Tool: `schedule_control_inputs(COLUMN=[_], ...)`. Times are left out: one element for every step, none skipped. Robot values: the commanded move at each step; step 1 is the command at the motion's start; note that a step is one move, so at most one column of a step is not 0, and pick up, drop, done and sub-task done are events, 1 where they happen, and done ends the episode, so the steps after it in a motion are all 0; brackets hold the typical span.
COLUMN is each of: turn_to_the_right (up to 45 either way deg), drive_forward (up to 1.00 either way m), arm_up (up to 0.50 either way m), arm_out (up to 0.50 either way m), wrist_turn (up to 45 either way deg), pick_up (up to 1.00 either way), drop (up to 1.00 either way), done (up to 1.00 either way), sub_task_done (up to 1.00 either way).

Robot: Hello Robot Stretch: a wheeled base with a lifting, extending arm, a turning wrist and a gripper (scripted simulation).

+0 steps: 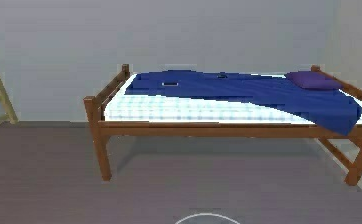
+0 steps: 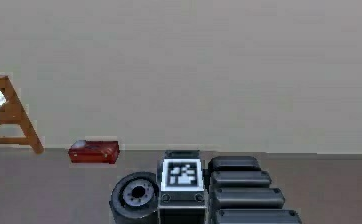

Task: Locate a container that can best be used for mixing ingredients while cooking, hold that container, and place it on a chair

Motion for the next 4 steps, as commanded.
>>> schedule_control_inputs(turn_to_the_right=[-33.0, 0.0, -45.0, -21.0], drive_forward=[0.0, 0.7, 0.0, 0.0], arm_up=[0.0, 0.0, 0.0, 0.0], arm_out=[0.0, 0.0, 0.0, 0.0], wrist_turn=[0.0, 0.0, 0.0, 0.0], pick_up=[0.0, 0.0, 0.0, 0.0], drop=[0.0, 0.0, 0.0, 0.0], done=[0.0, 0.0, 0.0, 0.0], sub_task_done=[0.0, 0.0, 0.0, 0.0])
